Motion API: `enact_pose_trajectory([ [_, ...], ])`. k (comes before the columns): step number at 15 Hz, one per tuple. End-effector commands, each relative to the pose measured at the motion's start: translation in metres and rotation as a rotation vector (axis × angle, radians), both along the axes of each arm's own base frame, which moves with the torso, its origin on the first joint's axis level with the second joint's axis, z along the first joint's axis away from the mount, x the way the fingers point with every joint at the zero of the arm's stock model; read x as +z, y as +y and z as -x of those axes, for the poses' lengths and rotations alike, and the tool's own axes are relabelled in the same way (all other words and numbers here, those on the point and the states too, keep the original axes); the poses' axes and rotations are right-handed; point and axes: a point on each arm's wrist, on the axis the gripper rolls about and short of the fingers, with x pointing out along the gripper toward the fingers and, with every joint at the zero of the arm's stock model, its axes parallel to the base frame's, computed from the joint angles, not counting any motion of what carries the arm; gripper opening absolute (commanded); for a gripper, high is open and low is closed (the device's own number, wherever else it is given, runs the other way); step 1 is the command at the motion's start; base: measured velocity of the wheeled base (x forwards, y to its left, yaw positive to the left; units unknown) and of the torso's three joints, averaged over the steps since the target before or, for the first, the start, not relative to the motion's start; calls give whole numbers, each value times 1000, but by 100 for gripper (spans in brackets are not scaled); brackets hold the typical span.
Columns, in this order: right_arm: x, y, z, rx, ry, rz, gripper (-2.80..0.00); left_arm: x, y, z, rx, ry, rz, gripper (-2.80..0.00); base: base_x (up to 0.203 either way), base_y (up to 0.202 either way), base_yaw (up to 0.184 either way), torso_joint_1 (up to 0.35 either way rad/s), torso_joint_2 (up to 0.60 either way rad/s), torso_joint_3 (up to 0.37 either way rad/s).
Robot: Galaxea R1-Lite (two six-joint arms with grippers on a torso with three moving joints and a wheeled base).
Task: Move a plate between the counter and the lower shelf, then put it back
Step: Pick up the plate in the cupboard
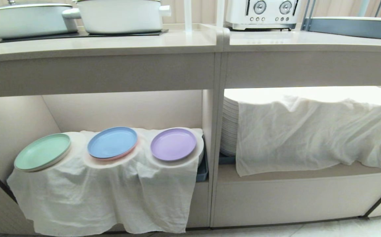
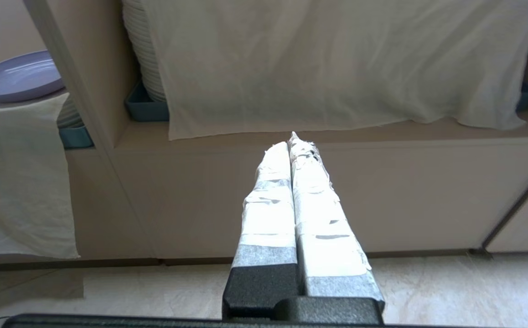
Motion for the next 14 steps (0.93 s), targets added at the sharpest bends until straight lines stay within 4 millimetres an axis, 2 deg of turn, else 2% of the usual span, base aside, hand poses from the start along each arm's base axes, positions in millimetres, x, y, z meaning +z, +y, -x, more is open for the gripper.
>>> enact_pose_trajectory([
  [1,0,0,0,1,0,0,-280,0,0,0,0,1,0,-280,0,0,0,0,0,0],
  [14,0,0,0,1,0,0,-280,0,0,0,-9,1,-18,-280,0,0,0,0,0,0],
])
